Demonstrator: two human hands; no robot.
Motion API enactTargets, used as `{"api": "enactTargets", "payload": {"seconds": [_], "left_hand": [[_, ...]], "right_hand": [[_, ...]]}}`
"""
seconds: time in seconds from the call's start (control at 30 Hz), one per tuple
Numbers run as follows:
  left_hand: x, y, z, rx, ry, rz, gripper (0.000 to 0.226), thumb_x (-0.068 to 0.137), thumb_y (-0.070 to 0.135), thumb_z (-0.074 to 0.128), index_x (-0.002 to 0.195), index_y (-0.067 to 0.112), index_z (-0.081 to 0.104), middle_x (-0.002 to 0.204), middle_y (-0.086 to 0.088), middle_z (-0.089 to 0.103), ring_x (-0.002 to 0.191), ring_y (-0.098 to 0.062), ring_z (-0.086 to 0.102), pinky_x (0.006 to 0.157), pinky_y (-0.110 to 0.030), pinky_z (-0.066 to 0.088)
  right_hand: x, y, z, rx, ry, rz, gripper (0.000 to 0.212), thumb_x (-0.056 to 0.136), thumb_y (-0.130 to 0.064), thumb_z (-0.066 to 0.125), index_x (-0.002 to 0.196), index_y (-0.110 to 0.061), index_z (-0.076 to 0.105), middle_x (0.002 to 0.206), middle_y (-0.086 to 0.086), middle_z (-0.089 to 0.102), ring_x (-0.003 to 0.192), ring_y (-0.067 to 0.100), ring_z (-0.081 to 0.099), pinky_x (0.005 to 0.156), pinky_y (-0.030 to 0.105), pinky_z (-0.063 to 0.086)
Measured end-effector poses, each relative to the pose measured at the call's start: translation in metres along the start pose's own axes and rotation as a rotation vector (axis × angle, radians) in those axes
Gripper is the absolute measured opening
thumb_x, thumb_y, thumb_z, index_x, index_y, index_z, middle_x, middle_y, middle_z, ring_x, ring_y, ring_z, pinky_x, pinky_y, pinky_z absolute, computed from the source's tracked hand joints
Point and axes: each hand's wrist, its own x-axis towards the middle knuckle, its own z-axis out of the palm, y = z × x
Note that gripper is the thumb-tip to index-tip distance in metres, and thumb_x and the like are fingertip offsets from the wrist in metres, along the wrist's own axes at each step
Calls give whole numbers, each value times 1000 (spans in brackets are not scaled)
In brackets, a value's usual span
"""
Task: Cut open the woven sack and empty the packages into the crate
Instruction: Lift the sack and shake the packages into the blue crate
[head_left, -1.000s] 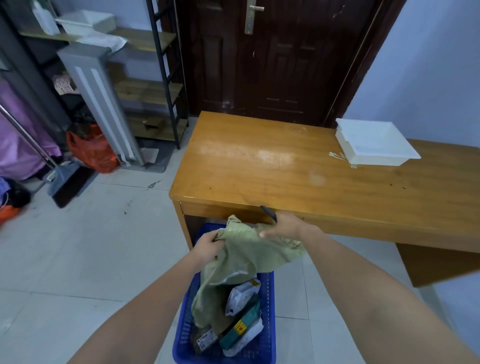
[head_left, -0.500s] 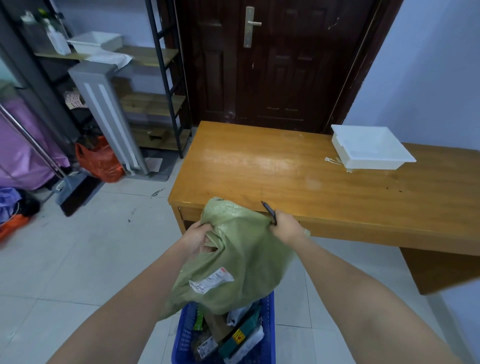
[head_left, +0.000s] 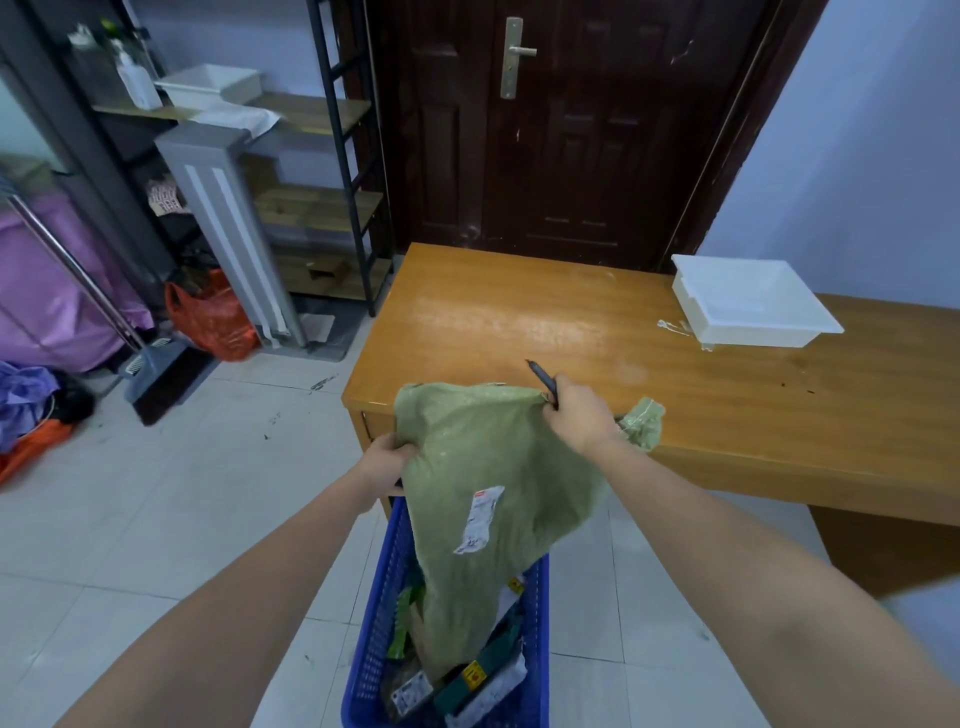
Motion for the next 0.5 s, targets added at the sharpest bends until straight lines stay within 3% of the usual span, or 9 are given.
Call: {"api": "enactTargets", "payload": {"seconds": [0.07,0.17,0.27,0.37,0.5], "left_hand": [[-2,3,2,40,-24,-18,19,94,6,46,111,13,49,91,-3,61,86,-22,59,71,-34,52],[-1,17,4,66,65,29,16,91,7,51,106,7,55,86,-7,62,77,-24,60,62,-31,55],[5,30,1,150,208,128,29,89,7,49,117,3,57,100,-12,63,93,-32,62,85,-46,53],[9,43,-5,158,184,182,33,89,9,54,122,6,54,111,-16,64,99,-36,63,87,-53,54],[1,61,-10,211,187,267,33,88,9,61,120,2,56,104,-14,63,94,-34,62,77,-40,50]], "right_hand": [[3,-4,-5,-15,15,12,8,93,-14,46,91,-11,39,82,9,52,69,28,51,57,32,40],[10,-12,-21,73,162,29,10,93,-14,47,90,-12,38,80,8,51,68,28,51,57,31,38],[13,-20,-34,97,218,12,9,94,-12,46,90,-13,37,76,2,49,66,26,49,52,28,34],[13,-24,-46,147,354,32,5,95,-14,44,95,-10,41,73,0,46,60,21,46,48,29,30],[12,-20,-61,96,340,25,13,97,-15,42,106,-6,45,83,7,54,69,28,53,58,35,40]]}}
